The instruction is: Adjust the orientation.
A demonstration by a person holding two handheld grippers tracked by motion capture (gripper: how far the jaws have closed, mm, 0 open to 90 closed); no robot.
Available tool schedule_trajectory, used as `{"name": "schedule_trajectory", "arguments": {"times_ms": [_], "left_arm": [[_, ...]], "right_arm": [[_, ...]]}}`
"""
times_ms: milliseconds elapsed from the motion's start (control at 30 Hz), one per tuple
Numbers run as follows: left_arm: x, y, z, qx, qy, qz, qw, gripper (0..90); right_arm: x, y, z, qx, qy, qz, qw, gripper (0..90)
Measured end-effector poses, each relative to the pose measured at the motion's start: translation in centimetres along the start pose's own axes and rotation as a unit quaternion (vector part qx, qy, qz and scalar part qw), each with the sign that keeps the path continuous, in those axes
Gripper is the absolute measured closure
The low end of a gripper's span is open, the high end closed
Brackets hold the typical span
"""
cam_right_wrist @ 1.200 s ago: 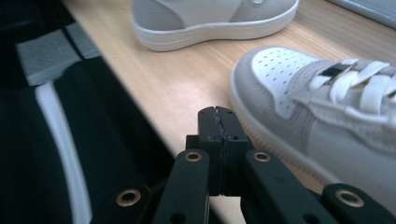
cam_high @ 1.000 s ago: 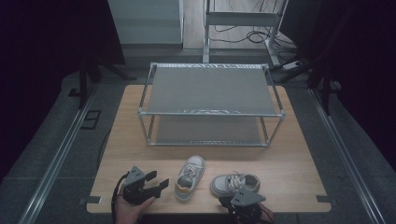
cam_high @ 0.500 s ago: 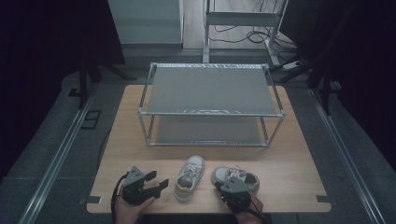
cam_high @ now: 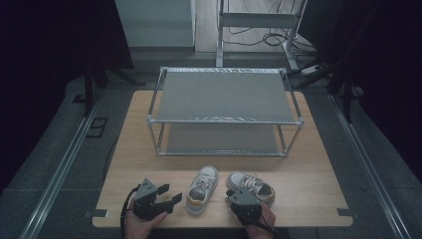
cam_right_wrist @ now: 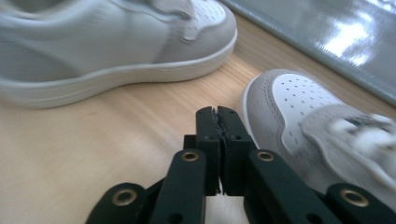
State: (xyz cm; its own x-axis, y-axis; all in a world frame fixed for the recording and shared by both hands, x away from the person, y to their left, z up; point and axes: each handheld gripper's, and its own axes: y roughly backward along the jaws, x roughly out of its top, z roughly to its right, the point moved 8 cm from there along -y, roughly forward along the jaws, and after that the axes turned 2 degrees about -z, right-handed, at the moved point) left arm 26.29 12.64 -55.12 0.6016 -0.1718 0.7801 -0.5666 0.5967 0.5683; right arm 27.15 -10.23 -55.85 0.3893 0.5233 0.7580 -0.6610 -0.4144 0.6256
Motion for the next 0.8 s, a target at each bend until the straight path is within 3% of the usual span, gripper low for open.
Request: {"name": "schedule_trajectory", "arguments": {"times_ms": [33, 67, 133, 167, 200, 300, 333, 367, 467, 600, 733, 800], "left_arm": [[-0.1, 0.0, 0.1, -0.001, -0.001, 0.0, 1.0, 35.7], [-0.1, 0.0, 0.1, -0.001, -0.001, 0.0, 1.0, 35.7], [-0.2, 0.0, 0.2, -0.002, -0.002, -0.001, 1.0, 35.8], [-0.2, 0.0, 0.2, -0.002, -0.002, -0.001, 1.0, 35.9], [-0.2, -0.1, 0.4, -0.003, -0.004, -0.003, 1.0, 36.2], [-0.2, -0.1, 0.6, -0.004, -0.006, -0.004, 1.0, 36.2], [-0.2, -0.1, 0.6, -0.004, -0.007, -0.003, 1.0, 36.2], [-0.1, -0.1, 0.7, -0.004, -0.007, -0.002, 1.0, 36.2], [-0.1, -0.1, 0.6, -0.004, -0.007, -0.003, 1.0, 36.2], [-0.2, -0.1, 0.5, -0.003, -0.006, -0.004, 1.0, 36.2], [-0.3, -0.1, 0.5, -0.004, -0.006, -0.005, 1.0, 36.2], [-0.4, 0.0, 0.5, -0.003, -0.007, -0.006, 0.9999, 36.1]], "right_arm": [[-0.1, 1.8, -0.1, 0.008, -0.008, 0.022, 0.9997, 86.2], [-0.1, 1.8, -0.1, 0.008, -0.008, 0.022, 0.9997, 86.2], [-0.6, 4.5, 1.0, 0.019, -0.046, 0.052, 0.9974, 87.5], [-0.6, 4.5, 1.0, 0.019, -0.046, 0.052, 0.9974, 87.5], [-1.1, 6.2, 2.4, 0.017, -0.069, 0.064, 0.9954, 88.3], [-1.8, 8.2, 4.9, 0.009, -0.104, 0.085, 0.9909, 89.6], [-1.8, 8.2, 4.9, 0.009, -0.104, 0.085, 0.9909, 89.6], [-2.1, 9.3, 6.4, 0.01, -0.13, 0.1, 0.9864, 89.7], [-2.7, 10.0, 8.2, 0.007, -0.157, 0.109, 0.9815, 89.8], [-3.7, 10.0, 10.7, -0.016, -0.178, 0.102, 0.9786, 89.8], [-4.5, 9.4, 12.0, -0.025, -0.19, 0.084, 0.9778, 89.8], [-5.2, 8.5, 12.9, -0.027, -0.197, 0.062, 0.978, 89.8]]}}
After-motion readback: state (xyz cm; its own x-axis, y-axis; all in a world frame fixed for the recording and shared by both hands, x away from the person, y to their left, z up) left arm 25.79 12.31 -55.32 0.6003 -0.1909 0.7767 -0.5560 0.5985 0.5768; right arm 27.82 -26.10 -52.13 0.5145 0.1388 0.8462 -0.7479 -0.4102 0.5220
